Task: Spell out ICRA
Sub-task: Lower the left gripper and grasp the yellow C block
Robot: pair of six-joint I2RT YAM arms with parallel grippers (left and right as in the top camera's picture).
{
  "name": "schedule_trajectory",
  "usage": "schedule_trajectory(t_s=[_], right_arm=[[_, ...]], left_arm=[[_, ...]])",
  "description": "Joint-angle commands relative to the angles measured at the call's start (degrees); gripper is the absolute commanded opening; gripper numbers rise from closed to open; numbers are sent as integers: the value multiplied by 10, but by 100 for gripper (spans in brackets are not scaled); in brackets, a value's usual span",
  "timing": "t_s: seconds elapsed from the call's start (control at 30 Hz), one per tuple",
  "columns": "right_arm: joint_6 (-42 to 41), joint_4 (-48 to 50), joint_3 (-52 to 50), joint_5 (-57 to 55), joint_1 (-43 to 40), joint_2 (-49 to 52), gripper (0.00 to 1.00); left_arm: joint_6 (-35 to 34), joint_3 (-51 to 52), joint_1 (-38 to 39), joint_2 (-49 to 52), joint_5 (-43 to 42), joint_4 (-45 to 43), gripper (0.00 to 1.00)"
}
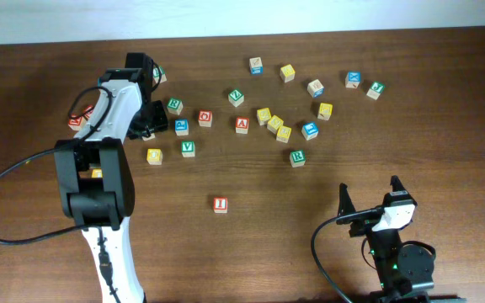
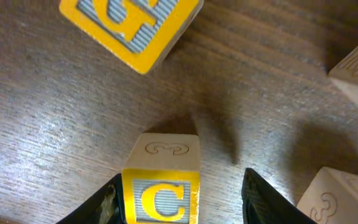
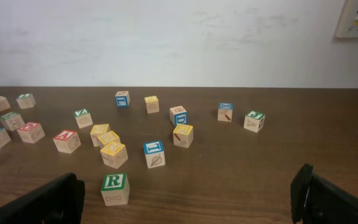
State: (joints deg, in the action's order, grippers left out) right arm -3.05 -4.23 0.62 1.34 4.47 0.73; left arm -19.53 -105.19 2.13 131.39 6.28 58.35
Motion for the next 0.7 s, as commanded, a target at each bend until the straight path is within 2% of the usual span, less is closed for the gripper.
schedule_trajectory(t_s=[0.0,0.1,0.2,0.3,0.67], right_arm=[[-4,-3,-3,-5,-4,-3,98],[-4,-3,-3,-5,-4,-3,98],[-4,-3,-3,-5,-4,-3,98],[-4,-3,-3,-5,-4,-3,98],[-4,-3,-3,-5,-4,-3,98]], left_arm=[[-3,2,-4,5,13,-11,53],[-3,2,-4,16,13,-15,56],[-2,2,-4,28,13,-15,54],[-1,2,-4,32,13,-22,46],[-2,-13,-6,31,10,-17,32]])
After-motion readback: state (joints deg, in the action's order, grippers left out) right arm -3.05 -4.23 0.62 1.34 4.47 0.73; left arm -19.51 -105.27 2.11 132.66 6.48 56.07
